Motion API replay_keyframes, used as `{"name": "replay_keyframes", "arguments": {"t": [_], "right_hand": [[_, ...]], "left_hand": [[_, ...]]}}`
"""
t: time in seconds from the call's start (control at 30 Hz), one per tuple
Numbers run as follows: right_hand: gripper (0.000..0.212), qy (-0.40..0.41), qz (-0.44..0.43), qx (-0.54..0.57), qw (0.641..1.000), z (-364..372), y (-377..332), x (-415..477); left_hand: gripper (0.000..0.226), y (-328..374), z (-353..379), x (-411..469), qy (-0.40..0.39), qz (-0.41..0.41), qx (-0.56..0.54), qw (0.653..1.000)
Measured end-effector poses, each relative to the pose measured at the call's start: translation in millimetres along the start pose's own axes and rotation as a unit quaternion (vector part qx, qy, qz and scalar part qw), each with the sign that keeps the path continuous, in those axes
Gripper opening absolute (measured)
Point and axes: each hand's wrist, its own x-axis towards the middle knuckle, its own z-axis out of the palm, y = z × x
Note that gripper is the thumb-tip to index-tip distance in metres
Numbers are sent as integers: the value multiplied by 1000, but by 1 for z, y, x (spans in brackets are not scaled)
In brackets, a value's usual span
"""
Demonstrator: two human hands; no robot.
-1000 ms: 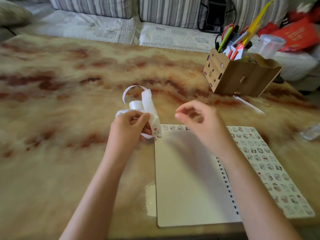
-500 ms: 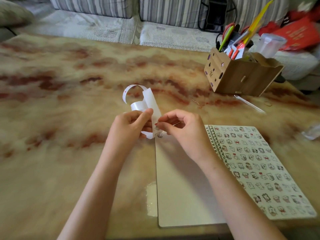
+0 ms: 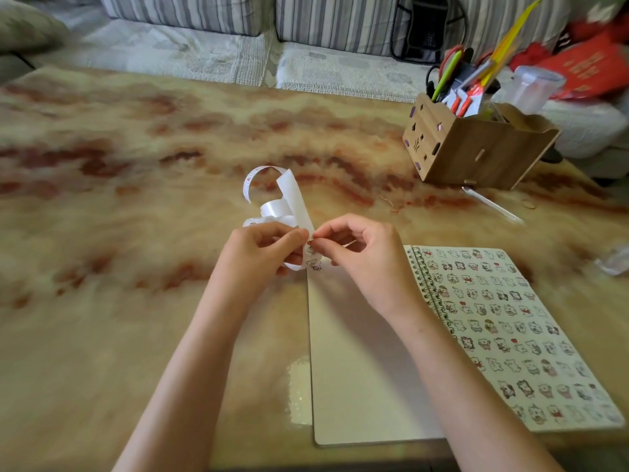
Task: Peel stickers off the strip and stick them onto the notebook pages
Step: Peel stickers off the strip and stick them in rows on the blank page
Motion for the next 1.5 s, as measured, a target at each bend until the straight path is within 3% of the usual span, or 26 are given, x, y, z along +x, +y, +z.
{"name": "replay_keyframes", "arguments": {"t": [0.23, 0.33, 0.5, 0.67, 0.83, 1.5], "right_hand": [[8, 5, -41, -78, 996, 0, 1, 0], [10, -9, -32, -60, 998, -1, -2, 0], [5, -11, 42, 24, 999, -12, -6, 4], [3, -15, 152, -11, 988, -25, 6, 6], [1, -27, 195, -27, 980, -26, 9, 7], [2, -32, 180, -73, 981, -18, 15, 7]], "left_hand": [[17, -2, 1, 1, 11, -3, 11, 1000], [17, -2, 1, 1, 22, -3, 20, 1000], [19, -2, -3, 1, 69, 1, 60, 996], [17, -3, -6, 1, 79, -3, 74, 994], [18, -4, -5, 2, 67, -8, 80, 995], [18, -5, -4, 2, 64, -10, 93, 994]]}}
